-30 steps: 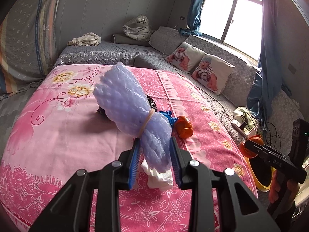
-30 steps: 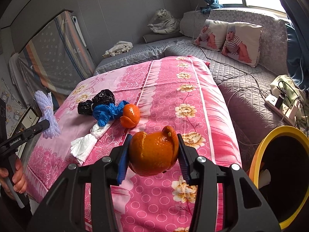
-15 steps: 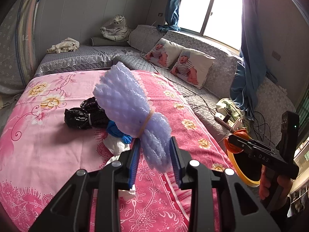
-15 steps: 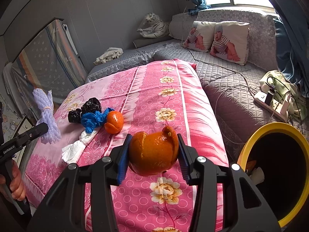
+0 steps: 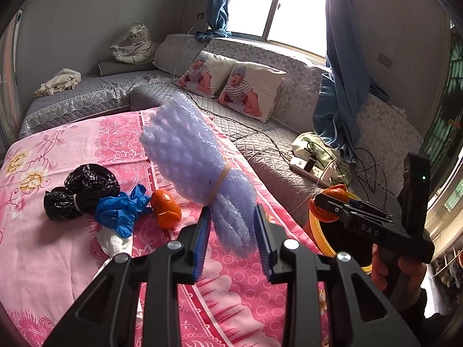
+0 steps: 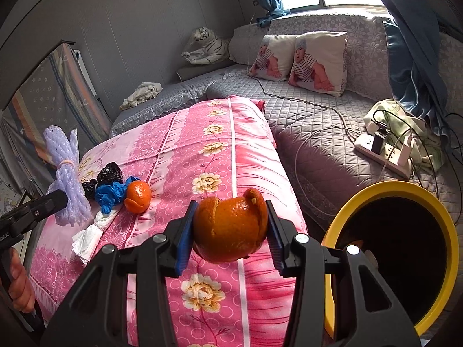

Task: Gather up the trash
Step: 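Carry the foam bundle in the left tool while the right tool carries the orange to the bin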

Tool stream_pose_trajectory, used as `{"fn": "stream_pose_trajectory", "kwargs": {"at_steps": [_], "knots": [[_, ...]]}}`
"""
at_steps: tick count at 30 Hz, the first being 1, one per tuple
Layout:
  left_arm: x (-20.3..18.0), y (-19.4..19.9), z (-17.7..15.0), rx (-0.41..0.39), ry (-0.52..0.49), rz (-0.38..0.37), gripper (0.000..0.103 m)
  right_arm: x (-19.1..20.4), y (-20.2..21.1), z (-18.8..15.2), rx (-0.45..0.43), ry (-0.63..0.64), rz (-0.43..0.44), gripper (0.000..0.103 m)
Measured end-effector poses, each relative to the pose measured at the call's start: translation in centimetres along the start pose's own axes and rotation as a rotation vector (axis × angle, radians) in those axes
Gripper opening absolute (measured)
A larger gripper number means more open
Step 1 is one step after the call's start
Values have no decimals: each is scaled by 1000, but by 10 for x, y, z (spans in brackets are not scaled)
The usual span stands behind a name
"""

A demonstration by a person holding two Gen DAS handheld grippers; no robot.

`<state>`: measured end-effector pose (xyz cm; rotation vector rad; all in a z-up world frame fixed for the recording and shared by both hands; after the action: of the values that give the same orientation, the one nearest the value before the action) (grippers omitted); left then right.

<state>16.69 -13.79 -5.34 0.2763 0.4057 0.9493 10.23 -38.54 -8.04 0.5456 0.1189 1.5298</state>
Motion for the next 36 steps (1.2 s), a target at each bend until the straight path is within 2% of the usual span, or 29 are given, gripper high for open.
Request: {"fn": "stream_pose_trajectory", "kwargs": {"at_steps": [18, 36], "knots": [[-82, -55, 1, 69, -96, -156, 29, -77, 19, 14, -43, -52, -155, 42], [-167, -83, 1, 90, -170, -303, 29, -148, 55, 27, -104, -93, -308, 42]]}}
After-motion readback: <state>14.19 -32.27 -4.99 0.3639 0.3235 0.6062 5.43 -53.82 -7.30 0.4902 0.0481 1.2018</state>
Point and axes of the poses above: each gripper's, at about its wrist camera, not at the fingertips, and y roughly against the way its jaws point, x to its left, z to its top, the point moved 2 cm from there along -y, roughly the way its jaws point, and after that the axes turned 14 degrees about -x, right-handed, at the moved point
